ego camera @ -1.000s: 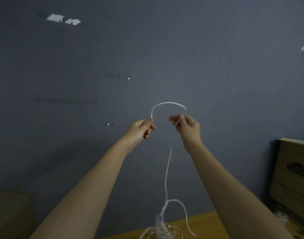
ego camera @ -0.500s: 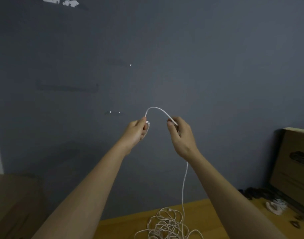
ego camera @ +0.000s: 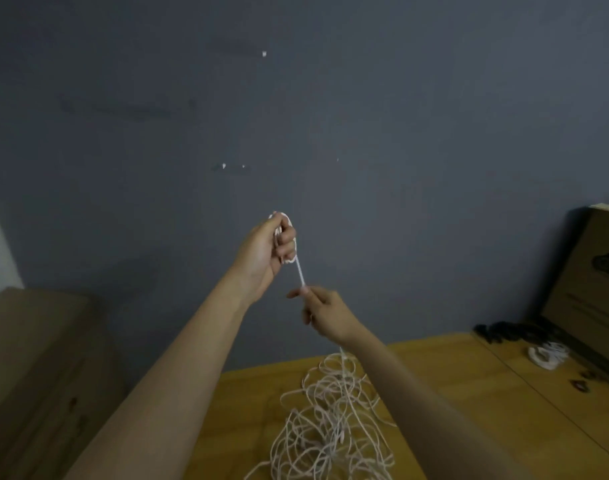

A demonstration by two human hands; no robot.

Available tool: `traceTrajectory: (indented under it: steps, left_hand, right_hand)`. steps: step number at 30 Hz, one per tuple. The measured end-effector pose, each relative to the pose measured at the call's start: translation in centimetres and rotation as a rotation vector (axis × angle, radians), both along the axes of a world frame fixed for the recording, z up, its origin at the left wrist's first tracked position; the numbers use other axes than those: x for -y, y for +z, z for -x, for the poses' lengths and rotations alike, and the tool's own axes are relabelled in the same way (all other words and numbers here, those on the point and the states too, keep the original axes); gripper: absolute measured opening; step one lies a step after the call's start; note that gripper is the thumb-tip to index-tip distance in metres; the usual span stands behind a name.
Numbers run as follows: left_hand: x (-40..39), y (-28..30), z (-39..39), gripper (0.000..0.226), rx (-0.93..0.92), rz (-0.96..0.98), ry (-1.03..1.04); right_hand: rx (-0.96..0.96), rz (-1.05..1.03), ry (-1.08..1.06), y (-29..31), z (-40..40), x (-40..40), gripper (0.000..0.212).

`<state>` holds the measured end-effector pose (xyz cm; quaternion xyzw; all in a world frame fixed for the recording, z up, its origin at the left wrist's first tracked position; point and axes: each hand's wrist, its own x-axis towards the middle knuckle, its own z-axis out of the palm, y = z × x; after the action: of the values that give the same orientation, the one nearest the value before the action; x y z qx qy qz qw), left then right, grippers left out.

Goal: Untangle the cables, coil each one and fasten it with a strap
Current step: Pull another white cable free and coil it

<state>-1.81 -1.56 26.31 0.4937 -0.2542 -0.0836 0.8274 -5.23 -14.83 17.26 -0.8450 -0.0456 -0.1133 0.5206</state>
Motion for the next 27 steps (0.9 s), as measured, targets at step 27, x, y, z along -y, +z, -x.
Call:
traceTrajectory:
  steps: [27]
  left_hand:
    - [-1.0, -16.5, -3.0, 0.041, -0.256, -0.415, 0.026]
  right_hand:
    - [-0.080, 0.339, -0.063, -14.6, -1.1, 5.2, 0.027]
